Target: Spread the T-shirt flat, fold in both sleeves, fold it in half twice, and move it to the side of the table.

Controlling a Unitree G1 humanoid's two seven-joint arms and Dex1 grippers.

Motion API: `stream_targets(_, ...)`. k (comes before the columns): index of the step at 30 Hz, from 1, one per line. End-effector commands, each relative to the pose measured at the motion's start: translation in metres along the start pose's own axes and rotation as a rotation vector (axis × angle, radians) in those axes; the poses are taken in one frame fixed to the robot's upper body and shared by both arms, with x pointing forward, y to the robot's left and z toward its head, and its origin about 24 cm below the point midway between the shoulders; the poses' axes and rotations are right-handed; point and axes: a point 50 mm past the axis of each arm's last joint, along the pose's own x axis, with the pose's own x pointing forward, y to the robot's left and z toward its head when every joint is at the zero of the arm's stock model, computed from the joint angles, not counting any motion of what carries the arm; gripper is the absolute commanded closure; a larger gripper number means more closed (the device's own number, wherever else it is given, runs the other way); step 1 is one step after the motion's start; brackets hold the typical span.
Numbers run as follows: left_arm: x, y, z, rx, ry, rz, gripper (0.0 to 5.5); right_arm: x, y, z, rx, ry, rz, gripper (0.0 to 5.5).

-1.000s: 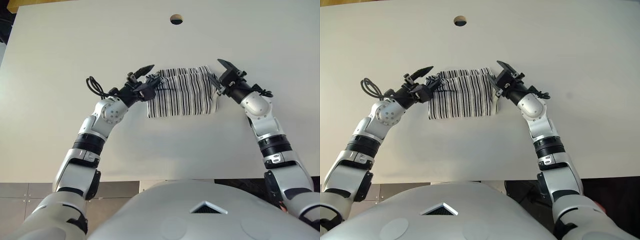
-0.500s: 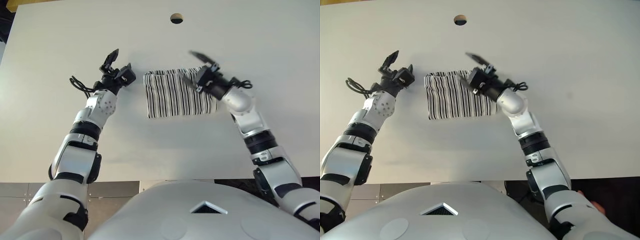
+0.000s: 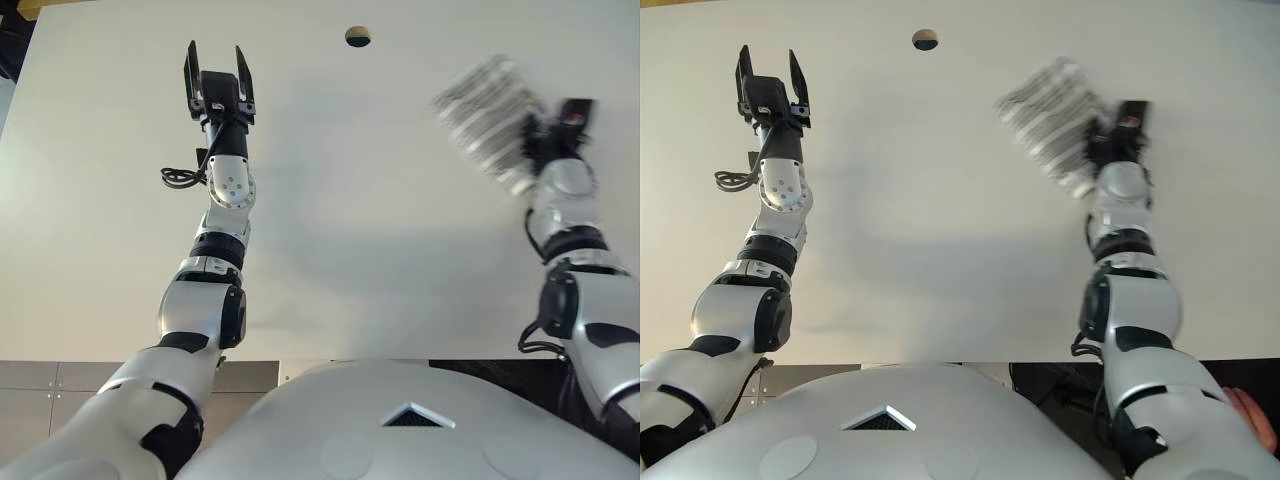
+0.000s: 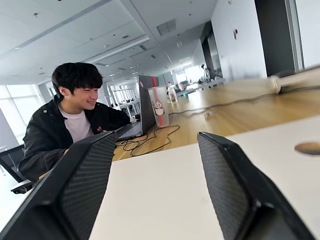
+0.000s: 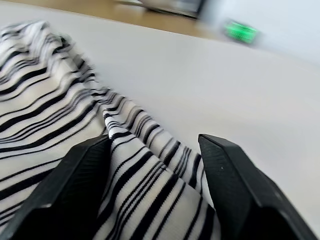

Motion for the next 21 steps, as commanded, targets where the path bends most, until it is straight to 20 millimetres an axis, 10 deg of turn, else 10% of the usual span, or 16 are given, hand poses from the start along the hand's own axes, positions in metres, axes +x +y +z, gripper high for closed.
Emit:
stream_targets(1, -0.015, -0.006, 0.004, -0.071, -0.065, 0.031, 2.5, -0.017, -0.071, -0.029, 0.192, 0.12, -0.369, 2.43)
stream_targets(6, -0.024, -0.022, 0.021, -0.097, -0.171, 0.017, 2.5, -0.029, -0.097, -0.042, 0.264, 0.16, -0.513, 2.43)
stream_targets(11, -0.022, -0.045, 0.04, -0.193, -0.209, -0.061, 2.5, -0.033, -0.113, 0.012, 0.153, -0.245, -0.686, 2.43)
stream_targets(16, -0.007, -0.059, 0.063, -0.285, -0.256, -0.097, 2.5, -0.059, -0.002, 0.109, -0.036, -0.924, -0.387, 2.43)
stream_targets(21, -0.006, -0.079, 0.069, -0.348, -0.256, -0.132, 2.5, -0.091, 0.11, 0.107, -0.121, -1.095, -0.057, 2.43)
